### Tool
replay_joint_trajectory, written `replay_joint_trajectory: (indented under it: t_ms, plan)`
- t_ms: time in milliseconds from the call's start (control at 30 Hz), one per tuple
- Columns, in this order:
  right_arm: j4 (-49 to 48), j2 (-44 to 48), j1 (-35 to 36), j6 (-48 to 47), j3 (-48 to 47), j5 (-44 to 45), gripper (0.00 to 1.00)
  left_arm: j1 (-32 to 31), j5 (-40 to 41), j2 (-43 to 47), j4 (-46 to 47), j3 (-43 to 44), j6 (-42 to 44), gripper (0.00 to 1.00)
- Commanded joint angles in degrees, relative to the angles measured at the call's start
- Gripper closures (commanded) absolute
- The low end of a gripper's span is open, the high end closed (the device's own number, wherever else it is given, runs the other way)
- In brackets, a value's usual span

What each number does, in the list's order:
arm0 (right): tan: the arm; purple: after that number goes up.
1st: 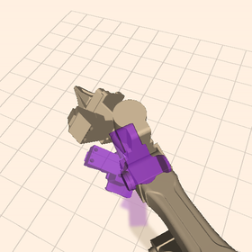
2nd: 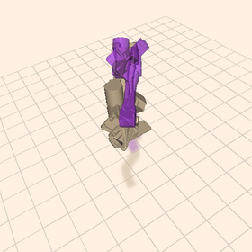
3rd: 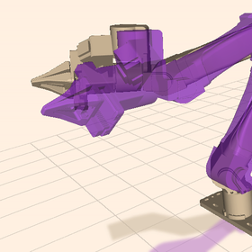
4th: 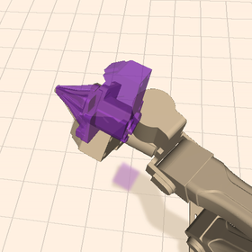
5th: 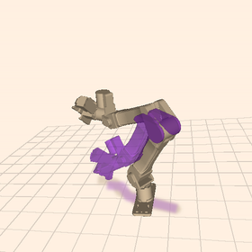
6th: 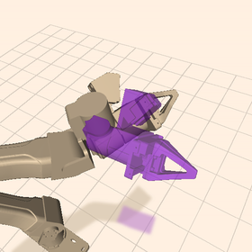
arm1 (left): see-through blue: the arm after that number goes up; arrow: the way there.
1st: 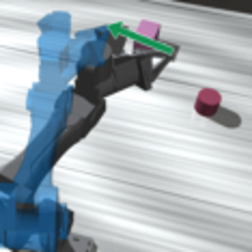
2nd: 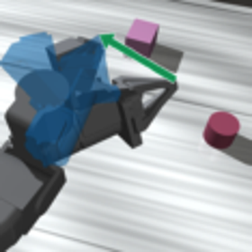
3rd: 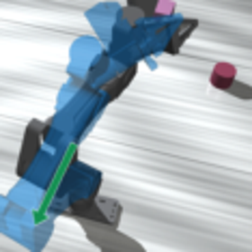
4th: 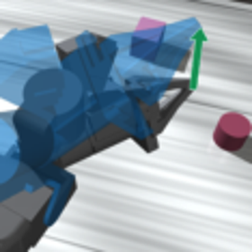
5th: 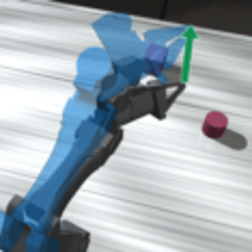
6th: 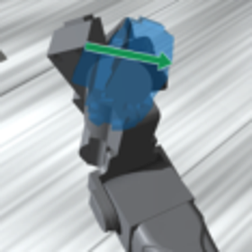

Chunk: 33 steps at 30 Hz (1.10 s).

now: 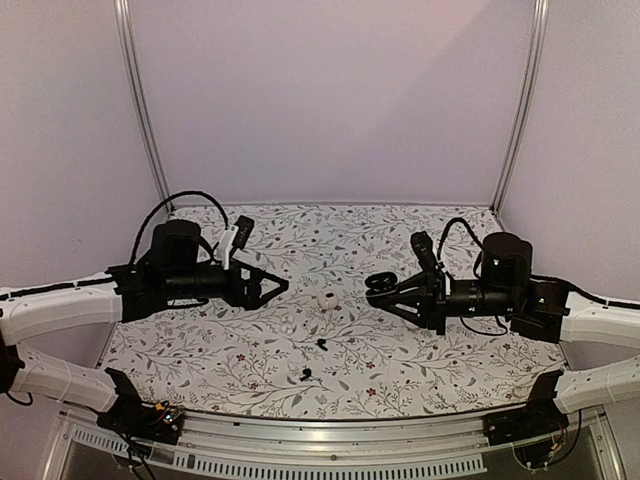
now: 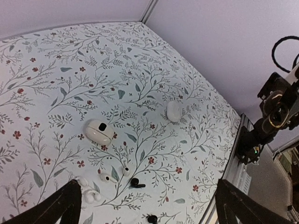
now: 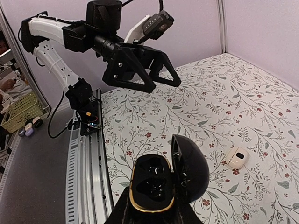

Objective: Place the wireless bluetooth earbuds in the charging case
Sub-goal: Open the charging case, then pick up the left earbud from the corner of the board.

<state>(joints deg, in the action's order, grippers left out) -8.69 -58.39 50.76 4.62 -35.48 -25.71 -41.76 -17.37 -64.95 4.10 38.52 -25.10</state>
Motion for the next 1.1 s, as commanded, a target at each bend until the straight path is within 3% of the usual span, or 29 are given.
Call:
replay_joint_trajectory:
  t_ms: [0, 200, 367, 733, 1067]
  plan:
    - [0.4, 2.6, -0.9, 1.3, 1.9, 1.8, 1.0, -3.4, -3.3, -3.0, -11.0, 2.4, 4.4, 0.0]
    - [1.6, 2.7, -1.3, 0.9, 2.5, 2.0, 1.0, -9.5, -0.2, -12.3, -25.1, 8.9, 5.1, 0.0]
    - [2.3, 3.9, -1.5, 0.3, 3.6, 2.5, 1.0, -12.3, 5.5, -19.3, -33.1, 15.1, 4.9, 0.12]
    - [2.5, 7.0, -2.2, 1.1, 5.5, 2.8, 1.0, -13.0, 4.5, -33.8, -32.2, 25.8, 2.4, 0.57]
    - [1.7, 8.0, -2.3, 1.1, 6.7, 2.3, 1.0, -13.1, 6.3, -40.9, -31.7, 30.4, 1.2, 0.65]
